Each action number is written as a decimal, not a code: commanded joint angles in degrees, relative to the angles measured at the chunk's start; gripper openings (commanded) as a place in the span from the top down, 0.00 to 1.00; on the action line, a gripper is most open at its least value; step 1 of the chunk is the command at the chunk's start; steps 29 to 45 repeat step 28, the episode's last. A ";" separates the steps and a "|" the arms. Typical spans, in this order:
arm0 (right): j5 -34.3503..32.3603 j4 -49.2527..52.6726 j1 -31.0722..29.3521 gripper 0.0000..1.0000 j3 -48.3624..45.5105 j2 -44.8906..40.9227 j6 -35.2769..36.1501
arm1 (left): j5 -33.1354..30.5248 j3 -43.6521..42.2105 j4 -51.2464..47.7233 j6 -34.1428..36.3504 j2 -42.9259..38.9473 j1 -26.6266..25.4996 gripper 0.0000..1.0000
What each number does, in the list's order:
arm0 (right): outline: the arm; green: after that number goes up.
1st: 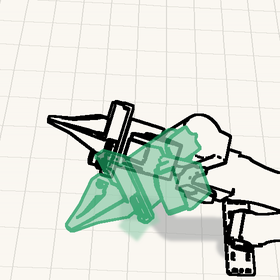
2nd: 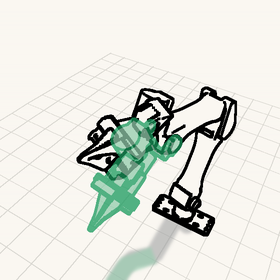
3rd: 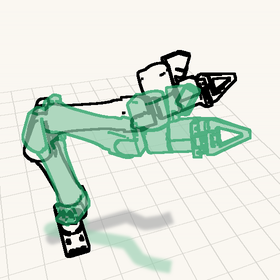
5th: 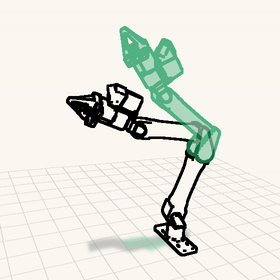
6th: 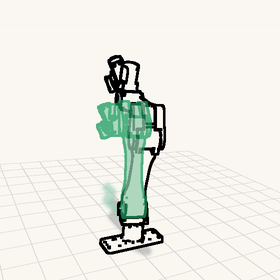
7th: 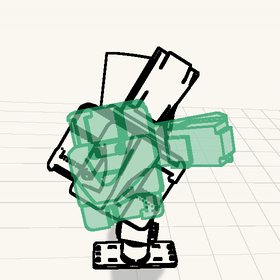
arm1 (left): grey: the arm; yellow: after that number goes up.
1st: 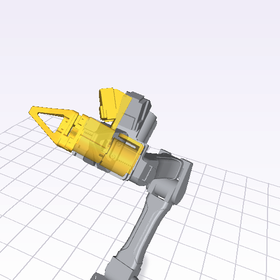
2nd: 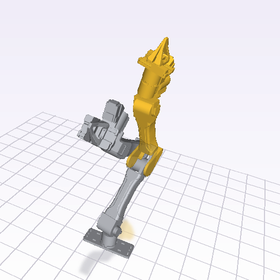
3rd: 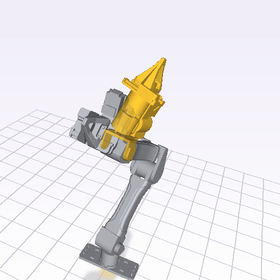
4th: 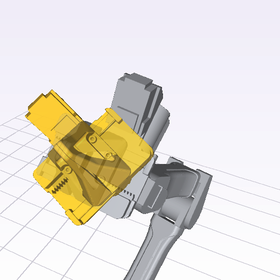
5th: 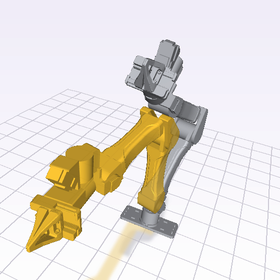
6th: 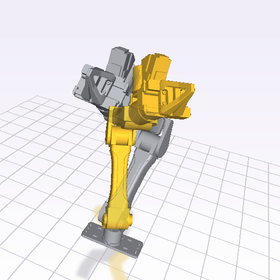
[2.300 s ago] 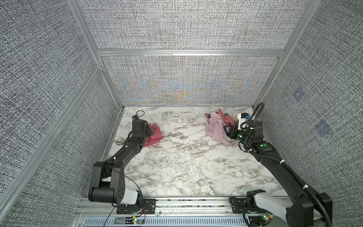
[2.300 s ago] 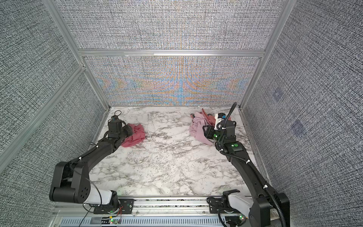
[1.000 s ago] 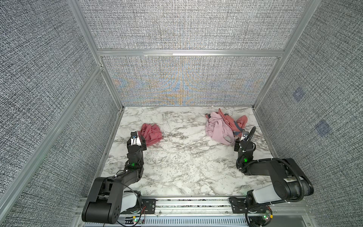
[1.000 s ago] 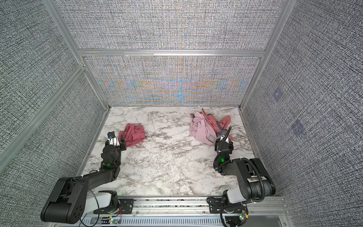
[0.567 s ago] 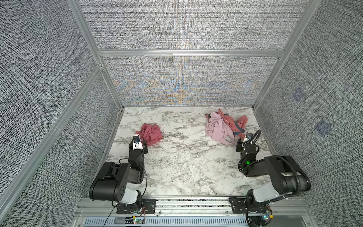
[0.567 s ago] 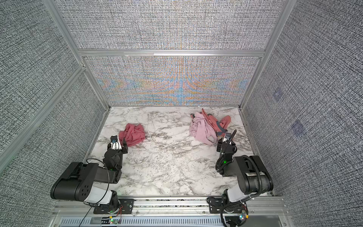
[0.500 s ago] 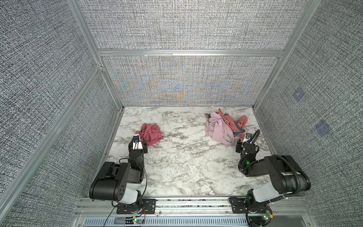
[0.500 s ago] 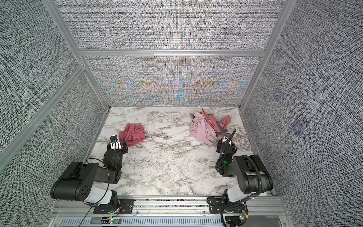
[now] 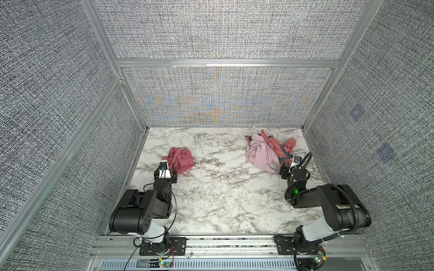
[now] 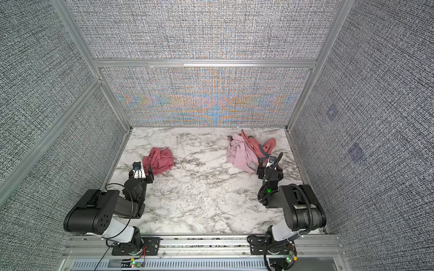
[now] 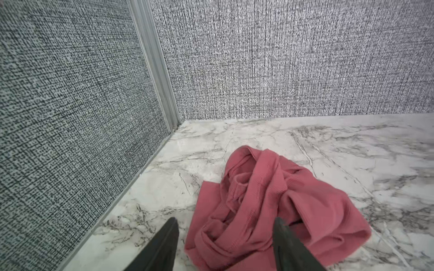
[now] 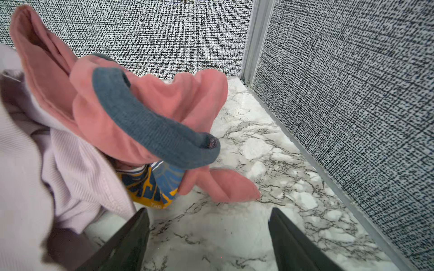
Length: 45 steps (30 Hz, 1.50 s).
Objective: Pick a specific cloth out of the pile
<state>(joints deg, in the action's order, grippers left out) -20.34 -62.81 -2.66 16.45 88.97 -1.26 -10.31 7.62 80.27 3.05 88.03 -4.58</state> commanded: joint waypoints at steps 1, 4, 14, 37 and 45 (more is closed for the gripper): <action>0.41 0.00 0.08 0.10 0.43 0.01 -0.50 | 3.54 1.11 -1.32 -0.41 -0.12 1.24 0.22; 0.47 0.12 0.19 0.02 0.38 0.06 -0.53 | 6.47 2.74 -4.64 -1.27 -0.39 2.75 0.04; 0.56 -0.04 0.19 0.01 0.43 -0.04 -0.55 | 6.49 2.56 -3.83 -1.07 -0.23 2.74 0.01; 0.56 -0.05 0.19 0.01 0.28 -0.12 -0.57 | 6.48 2.68 -4.06 -1.05 -0.20 2.75 0.01; 0.56 -0.05 0.19 0.01 0.28 -0.12 -0.57 | 6.48 2.68 -4.06 -1.05 -0.20 2.75 0.01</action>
